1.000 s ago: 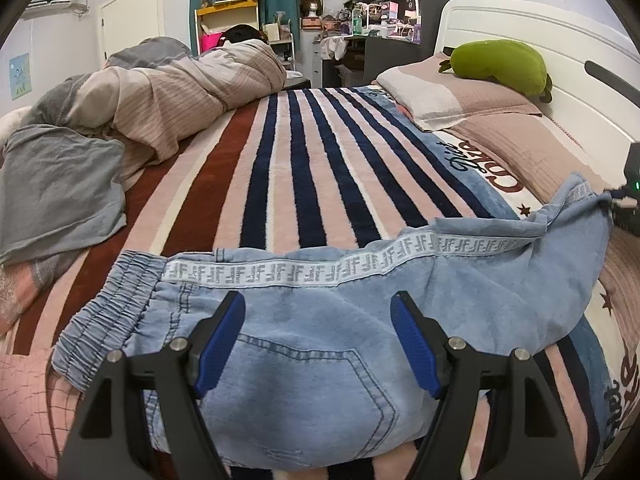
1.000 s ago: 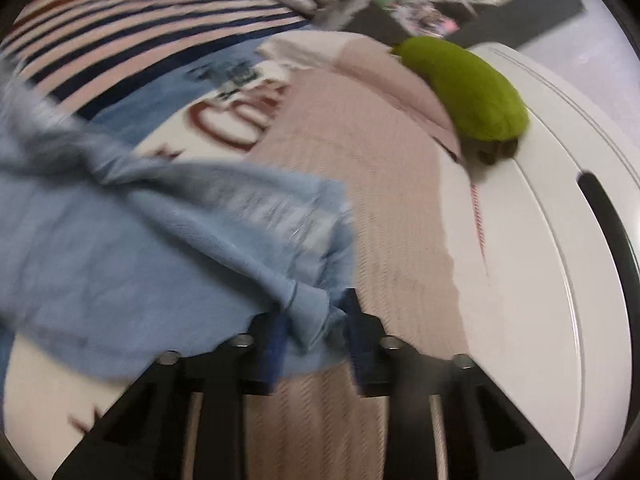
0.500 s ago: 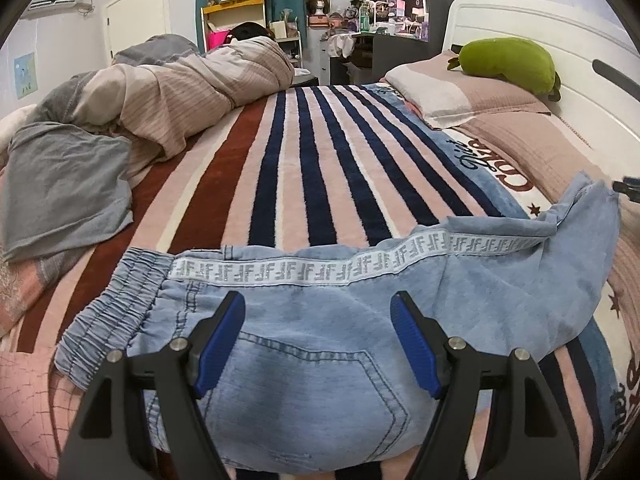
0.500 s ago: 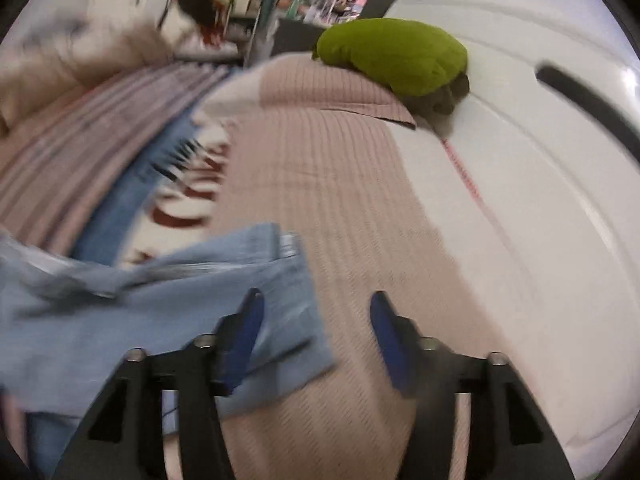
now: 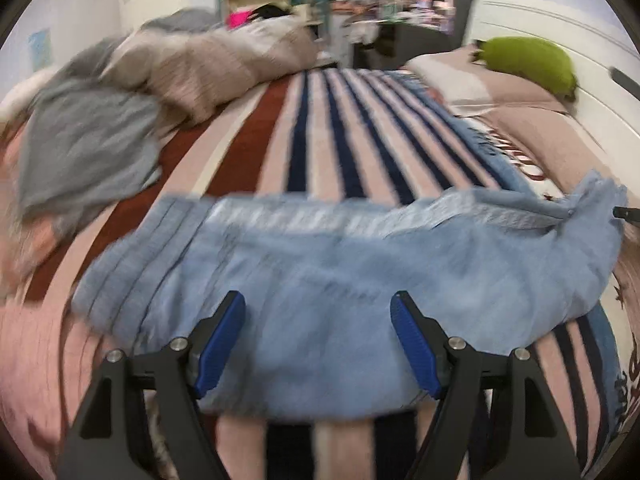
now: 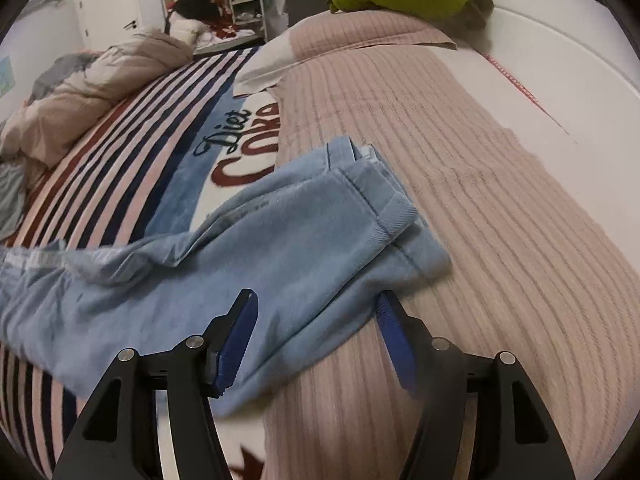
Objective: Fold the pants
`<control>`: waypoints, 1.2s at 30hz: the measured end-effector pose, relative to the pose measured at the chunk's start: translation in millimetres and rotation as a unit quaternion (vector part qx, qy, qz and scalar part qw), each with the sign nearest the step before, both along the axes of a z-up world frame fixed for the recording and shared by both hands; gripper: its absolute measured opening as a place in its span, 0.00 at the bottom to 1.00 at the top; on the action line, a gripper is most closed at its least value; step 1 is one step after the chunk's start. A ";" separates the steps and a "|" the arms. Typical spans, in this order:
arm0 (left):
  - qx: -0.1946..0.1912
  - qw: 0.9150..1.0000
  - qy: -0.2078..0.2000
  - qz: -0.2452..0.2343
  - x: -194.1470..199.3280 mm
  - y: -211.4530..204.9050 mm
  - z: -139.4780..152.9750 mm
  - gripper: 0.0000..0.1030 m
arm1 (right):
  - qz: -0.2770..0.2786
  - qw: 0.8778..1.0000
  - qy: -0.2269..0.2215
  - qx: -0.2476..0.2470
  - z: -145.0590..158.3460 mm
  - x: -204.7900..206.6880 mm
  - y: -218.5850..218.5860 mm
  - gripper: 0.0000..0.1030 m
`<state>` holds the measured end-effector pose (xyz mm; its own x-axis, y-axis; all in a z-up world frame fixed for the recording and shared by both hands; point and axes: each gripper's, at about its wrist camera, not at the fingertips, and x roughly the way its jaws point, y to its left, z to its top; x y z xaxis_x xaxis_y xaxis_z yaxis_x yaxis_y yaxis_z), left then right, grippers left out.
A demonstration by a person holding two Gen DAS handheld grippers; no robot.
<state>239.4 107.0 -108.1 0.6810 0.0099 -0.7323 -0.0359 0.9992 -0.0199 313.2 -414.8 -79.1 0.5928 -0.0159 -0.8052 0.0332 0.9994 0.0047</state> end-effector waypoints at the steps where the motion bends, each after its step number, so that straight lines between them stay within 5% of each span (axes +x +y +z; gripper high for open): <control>1: -0.012 1.000 0.001 0.014 -7.4 8.6 -2.5 0.70 | -0.001 1.000 -0.003 -0.001 -0.8 3.5 0.3 0.56; 2: -0.025 0.999 0.002 0.031 -15.5 17.9 -5.1 0.70 | -0.004 1.000 -0.009 -0.004 -0.9 6.8 0.9 0.53; 5: -0.044 0.998 0.003 0.054 -33.4 32.9 -8.9 0.70 | -0.020 0.999 -0.031 -0.038 1.7 8.4 4.6 0.10; 16: -0.077 0.996 -0.013 0.042 -55.8 27.9 5.7 0.70 | -0.045 0.989 -0.136 -0.045 51.1 -53.1 -3.5 0.00; 20: -0.111 0.993 -0.008 0.030 -57.7 22.2 5.9 0.72 | -0.065 0.987 -0.133 -0.063 61.5 -76.3 -17.1 0.00; 23: -0.141 0.990 0.001 0.028 -58.0 16.2 4.0 0.75 | -0.060 0.994 -0.096 0.000 52.8 -82.8 -29.5 0.02; 25: -0.157 0.987 0.008 0.033 -57.3 10.9 -0.1 0.80 | -0.047 0.994 -0.091 0.030 48.0 -83.8 -29.8 0.24; 26: -0.162 0.986 0.013 0.040 -55.8 8.9 -3.4 0.82 | -0.038 0.994 -0.094 0.034 46.0 -83.0 -27.7 0.48; 27: -0.167 0.985 0.019 0.046 -54.2 7.9 -6.2 0.82 | -0.027 0.994 -0.097 0.032 44.2 -80.6 -23.6 0.60; 32: -0.217 0.970 0.027 0.103 -44.6 14.6 -25.2 0.82 | -0.001 0.997 -0.068 0.022 26.8 -53.6 -5.8 0.60; 36: -0.200 0.968 0.027 0.147 -30.0 22.2 -39.5 0.82 | -0.009 0.997 -0.050 0.050 12.0 -33.8 -10.2 0.63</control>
<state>209.4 129.2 -147.6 0.6523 -0.0934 -0.7522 -0.3303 0.8582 -0.3930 279.4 -425.0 -67.2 0.6712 0.0507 -0.7395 0.0450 0.9930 0.1090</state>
